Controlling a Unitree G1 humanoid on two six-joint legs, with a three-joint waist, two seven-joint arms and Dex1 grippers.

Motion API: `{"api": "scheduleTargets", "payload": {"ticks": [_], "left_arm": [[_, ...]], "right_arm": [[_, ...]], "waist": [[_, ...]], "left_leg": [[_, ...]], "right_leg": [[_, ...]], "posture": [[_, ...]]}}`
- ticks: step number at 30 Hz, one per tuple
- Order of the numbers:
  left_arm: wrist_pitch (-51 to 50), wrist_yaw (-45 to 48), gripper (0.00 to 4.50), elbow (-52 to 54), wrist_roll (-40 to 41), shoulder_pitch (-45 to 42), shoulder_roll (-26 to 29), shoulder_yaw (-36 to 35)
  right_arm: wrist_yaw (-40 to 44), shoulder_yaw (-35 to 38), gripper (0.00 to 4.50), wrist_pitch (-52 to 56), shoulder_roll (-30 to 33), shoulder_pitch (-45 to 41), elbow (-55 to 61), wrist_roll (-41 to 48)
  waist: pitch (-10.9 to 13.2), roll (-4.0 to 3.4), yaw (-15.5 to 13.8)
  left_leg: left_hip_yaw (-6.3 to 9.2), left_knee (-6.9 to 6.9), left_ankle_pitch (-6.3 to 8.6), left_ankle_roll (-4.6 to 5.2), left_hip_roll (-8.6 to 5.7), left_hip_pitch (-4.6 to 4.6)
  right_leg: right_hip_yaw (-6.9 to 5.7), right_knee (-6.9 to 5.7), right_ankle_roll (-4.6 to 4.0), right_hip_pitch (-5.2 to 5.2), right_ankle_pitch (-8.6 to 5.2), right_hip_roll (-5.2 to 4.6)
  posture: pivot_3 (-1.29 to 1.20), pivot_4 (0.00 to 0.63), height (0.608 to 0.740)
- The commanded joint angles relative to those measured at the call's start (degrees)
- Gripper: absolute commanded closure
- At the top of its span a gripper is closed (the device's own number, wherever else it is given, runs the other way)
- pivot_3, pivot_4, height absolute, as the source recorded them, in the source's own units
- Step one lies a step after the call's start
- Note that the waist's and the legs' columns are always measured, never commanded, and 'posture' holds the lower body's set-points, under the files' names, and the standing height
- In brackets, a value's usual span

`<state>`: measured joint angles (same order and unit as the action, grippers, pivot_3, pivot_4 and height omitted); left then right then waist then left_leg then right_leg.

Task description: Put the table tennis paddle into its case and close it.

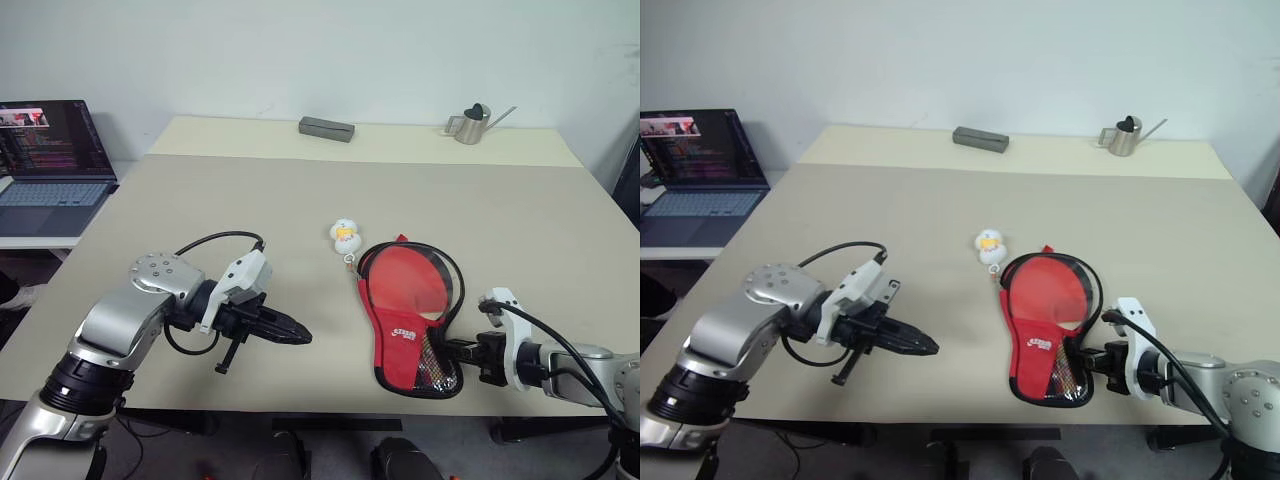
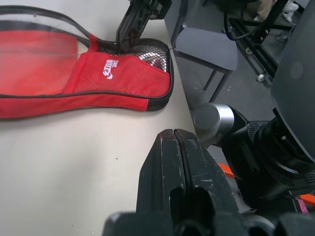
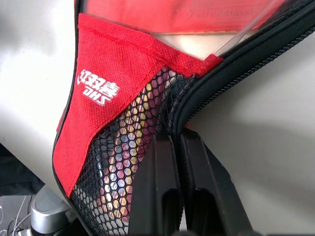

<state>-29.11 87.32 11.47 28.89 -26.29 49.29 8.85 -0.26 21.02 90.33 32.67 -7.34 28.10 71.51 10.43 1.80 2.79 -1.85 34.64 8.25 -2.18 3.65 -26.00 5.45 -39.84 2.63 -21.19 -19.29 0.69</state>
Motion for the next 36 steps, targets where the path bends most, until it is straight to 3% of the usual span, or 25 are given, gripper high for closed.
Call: {"api": "scheduleTargets", "payload": {"ticks": [1, 27, 30, 36], "left_arm": [[1.0, 2.2, 4.5, 2.0, 0.9, 0.2, 0.9, 0.2], [1.6, 1.3, 4.5, 1.2, 0.4, 0.3, 0.4, 0.4], [1.5, 1.2, 4.5, 1.2, 0.5, 0.2, 0.4, 0.4], [1.4, 0.8, 4.5, 1.4, 0.5, 0.3, 0.1, 0.5]], "right_arm": [[-1.3, -0.8, 4.49, 2.2, 1.0, 1.9, 0.6, 2.2], [-5.4, -1.5, 4.49, 0.7, 2.3, 2.2, -0.5, 3.5], [-5.9, -1.0, 3.82, 0.5, 2.4, 2.1, -0.9, 4.5], [-4.3, 1.0, 2.01, -2.7, 3.8, 2.6, -2.0, 8.6]], "waist": [[0.0, 0.0, 0.0], [-0.1, 0.12, -0.6], [-0.1, 0.15, -0.6], [-0.1, 0.18, -0.5]], "left_leg": [[0.01, 0.0, 0.0, 0.0, 0.0, 0.0], [0.02, 0.01, 0.0, 0.01, 0.01, 0.0], [0.02, 0.03, 0.0, 0.01, 0.02, 0.0], [0.02, 0.05, 0.0, 0.01, 0.03, 0.01]], "right_leg": [[-0.01, 0.0, 0.0, 0.0, 0.0, 0.0], [0.0, 0.06, 0.0, 0.02, 0.0, -0.01], [0.01, 0.06, 0.0, 0.02, 0.0, -0.01], [0.03, 0.06, -0.01, 0.02, 0.0, 0.0]], "posture": [[0.0, 0.15, 0.74], [0.0, 0.15, 0.74], [0.0, 0.15, 0.74], [0.0, 0.15, 0.74]]}}
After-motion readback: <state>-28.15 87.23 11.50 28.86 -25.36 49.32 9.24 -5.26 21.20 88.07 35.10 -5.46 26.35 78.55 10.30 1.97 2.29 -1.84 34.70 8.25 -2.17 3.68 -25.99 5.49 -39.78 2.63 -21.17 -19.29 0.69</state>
